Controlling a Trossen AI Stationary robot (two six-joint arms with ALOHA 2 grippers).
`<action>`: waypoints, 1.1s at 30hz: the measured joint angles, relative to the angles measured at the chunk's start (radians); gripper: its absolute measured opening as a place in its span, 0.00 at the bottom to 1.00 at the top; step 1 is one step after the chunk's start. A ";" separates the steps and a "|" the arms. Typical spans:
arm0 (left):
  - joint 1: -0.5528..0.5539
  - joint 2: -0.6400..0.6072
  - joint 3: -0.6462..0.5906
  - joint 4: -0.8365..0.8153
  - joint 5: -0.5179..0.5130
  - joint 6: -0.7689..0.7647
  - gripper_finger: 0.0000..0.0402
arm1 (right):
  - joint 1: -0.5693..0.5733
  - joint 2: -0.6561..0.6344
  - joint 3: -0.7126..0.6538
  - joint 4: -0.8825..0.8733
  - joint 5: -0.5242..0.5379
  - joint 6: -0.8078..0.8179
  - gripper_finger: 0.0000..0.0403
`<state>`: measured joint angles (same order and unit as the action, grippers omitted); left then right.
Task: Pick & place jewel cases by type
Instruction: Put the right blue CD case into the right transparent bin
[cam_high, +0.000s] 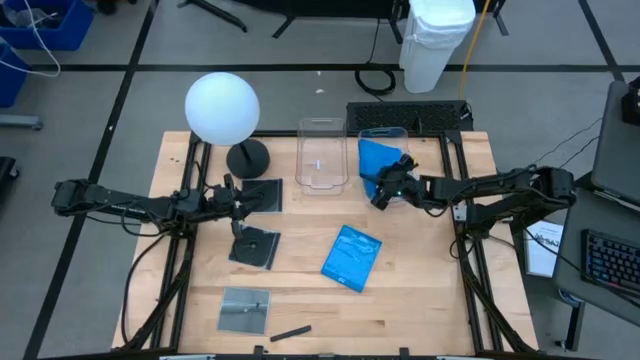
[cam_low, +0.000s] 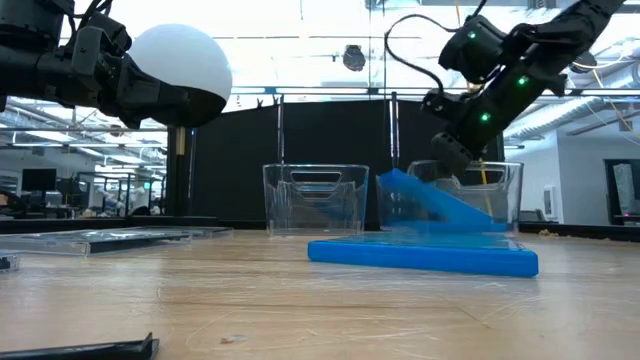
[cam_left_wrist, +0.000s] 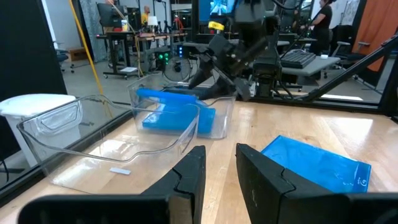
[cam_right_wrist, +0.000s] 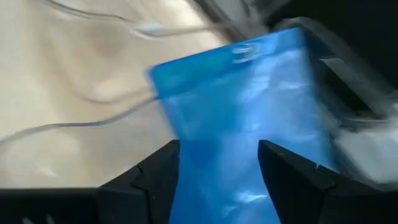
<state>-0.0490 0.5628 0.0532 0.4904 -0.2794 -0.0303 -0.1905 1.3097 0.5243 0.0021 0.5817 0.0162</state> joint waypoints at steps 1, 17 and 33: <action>0.000 0.000 0.000 0.000 0.000 0.000 0.24 | 0.011 0.001 0.004 0.024 -0.006 -0.009 0.52; 0.000 0.000 0.000 0.000 0.000 0.000 0.24 | 0.045 0.004 0.037 0.069 0.143 -0.275 0.52; 0.000 0.000 0.000 0.000 0.000 0.000 0.24 | 0.003 0.002 0.038 0.104 0.136 -0.214 0.07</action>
<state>-0.0490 0.5625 0.0532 0.4904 -0.2794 -0.0304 -0.1877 1.3117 0.5621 0.1059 0.7177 -0.1973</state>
